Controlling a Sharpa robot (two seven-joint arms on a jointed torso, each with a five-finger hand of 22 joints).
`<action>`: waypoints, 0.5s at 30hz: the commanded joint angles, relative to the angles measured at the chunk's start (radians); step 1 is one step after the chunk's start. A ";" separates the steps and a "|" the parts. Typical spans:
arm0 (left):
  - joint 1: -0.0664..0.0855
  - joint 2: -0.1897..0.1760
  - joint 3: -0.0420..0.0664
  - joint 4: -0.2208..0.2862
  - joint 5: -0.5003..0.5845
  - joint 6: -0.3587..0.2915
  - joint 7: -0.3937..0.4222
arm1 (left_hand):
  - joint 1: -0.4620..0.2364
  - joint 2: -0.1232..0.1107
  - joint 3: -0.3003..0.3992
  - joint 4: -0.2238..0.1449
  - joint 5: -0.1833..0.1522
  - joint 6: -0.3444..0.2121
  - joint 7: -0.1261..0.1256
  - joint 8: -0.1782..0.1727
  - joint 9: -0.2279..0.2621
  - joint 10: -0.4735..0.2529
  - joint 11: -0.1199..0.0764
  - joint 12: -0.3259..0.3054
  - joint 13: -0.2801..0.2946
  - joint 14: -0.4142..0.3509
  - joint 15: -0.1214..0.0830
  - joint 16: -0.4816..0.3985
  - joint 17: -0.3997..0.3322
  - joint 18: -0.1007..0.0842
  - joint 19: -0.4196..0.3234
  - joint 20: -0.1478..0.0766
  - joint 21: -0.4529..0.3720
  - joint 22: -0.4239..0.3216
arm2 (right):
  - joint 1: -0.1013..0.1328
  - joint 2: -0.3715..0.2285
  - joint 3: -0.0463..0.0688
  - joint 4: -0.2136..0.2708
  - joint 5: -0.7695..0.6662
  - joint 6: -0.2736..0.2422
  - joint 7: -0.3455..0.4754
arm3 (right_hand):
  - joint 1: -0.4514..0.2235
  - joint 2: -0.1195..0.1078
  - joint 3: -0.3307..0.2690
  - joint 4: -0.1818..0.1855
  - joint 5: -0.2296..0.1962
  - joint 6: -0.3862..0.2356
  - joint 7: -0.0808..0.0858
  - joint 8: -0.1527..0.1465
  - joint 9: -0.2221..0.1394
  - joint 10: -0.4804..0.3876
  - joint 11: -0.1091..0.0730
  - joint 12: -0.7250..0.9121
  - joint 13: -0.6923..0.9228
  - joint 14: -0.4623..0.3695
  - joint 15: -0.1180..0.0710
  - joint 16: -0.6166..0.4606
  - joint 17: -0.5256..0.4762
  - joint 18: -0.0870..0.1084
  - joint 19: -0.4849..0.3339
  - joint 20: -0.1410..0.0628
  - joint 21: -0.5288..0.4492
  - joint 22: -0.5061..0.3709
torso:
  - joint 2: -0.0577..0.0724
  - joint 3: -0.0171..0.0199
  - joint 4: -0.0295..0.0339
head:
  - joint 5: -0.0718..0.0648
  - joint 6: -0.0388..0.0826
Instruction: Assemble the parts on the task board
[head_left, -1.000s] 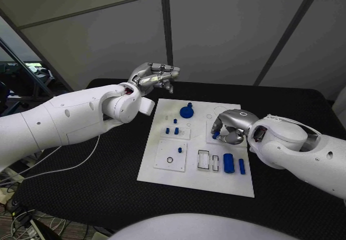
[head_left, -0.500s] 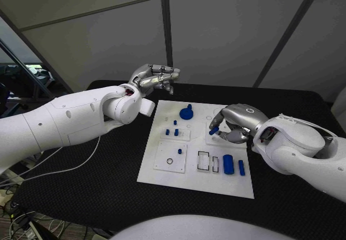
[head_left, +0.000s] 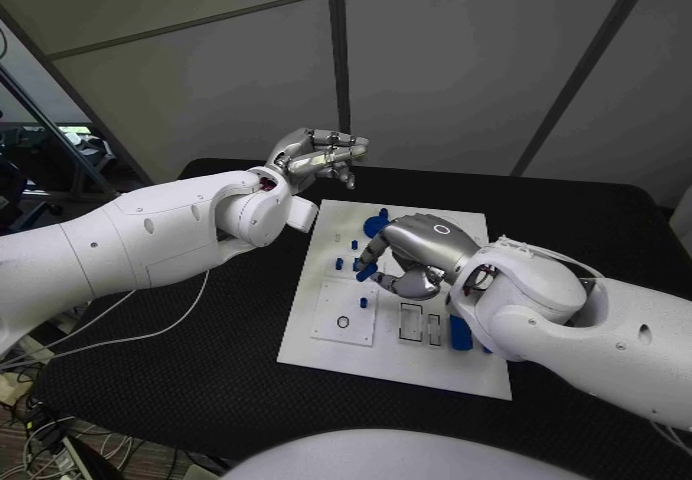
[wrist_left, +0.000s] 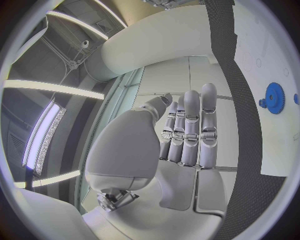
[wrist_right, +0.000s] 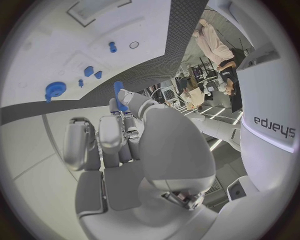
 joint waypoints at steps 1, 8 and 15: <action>0.001 0.002 0.000 -0.001 0.002 0.015 0.004 | -0.001 0.006 -0.004 0.000 -0.004 -0.001 0.001 0.000 -0.002 -0.007 -0.003 0.007 0.002 -0.004 0.004 -0.005 -0.001 0.003 0.000 -0.002 -0.004 -0.001 | -0.006 0.028 -0.013 -0.021 0.034 -0.014 0.053 | -0.005 0.003 0.008 0.001 0.005 0.000 0.005 -0.002 -0.001 0.025 -0.021 0.001 0.007 0.014 -0.004 0.007 -0.001 -0.012 0.005 0.000 0.003 0.051 | 0.002 -0.0012 0.0006 | 0.005 -0.002; 0.001 0.005 0.000 0.000 0.002 0.015 0.004 | -0.001 0.006 -0.004 0.000 -0.004 -0.001 0.001 0.000 -0.002 -0.007 -0.003 0.007 0.002 -0.004 0.004 -0.005 -0.001 0.003 0.000 -0.002 -0.004 -0.001 | -0.031 0.091 -0.050 -0.076 0.044 0.006 0.081 | -0.007 0.003 0.010 0.001 0.006 -0.003 0.006 -0.003 -0.001 0.023 -0.019 -0.003 0.007 0.014 -0.003 0.008 -0.002 -0.012 0.004 0.001 0.003 0.050 | 0.001 0.0009 -0.0021 | 0.019 -0.010; 0.002 0.007 0.000 0.000 0.002 0.016 0.004 | -0.001 0.006 -0.004 0.000 -0.004 -0.001 0.001 0.000 -0.002 -0.007 -0.003 0.007 0.002 -0.004 0.004 -0.005 -0.001 0.003 0.000 -0.002 -0.004 -0.001 | -0.046 0.117 -0.063 -0.112 0.045 0.030 0.091 | -0.007 0.003 0.011 0.001 0.007 -0.003 0.006 -0.004 -0.001 0.023 -0.019 -0.004 0.007 0.014 -0.003 0.007 -0.002 -0.011 0.004 0.001 0.003 0.050 | 0.000 0.0009 -0.0011 | 0.023 -0.015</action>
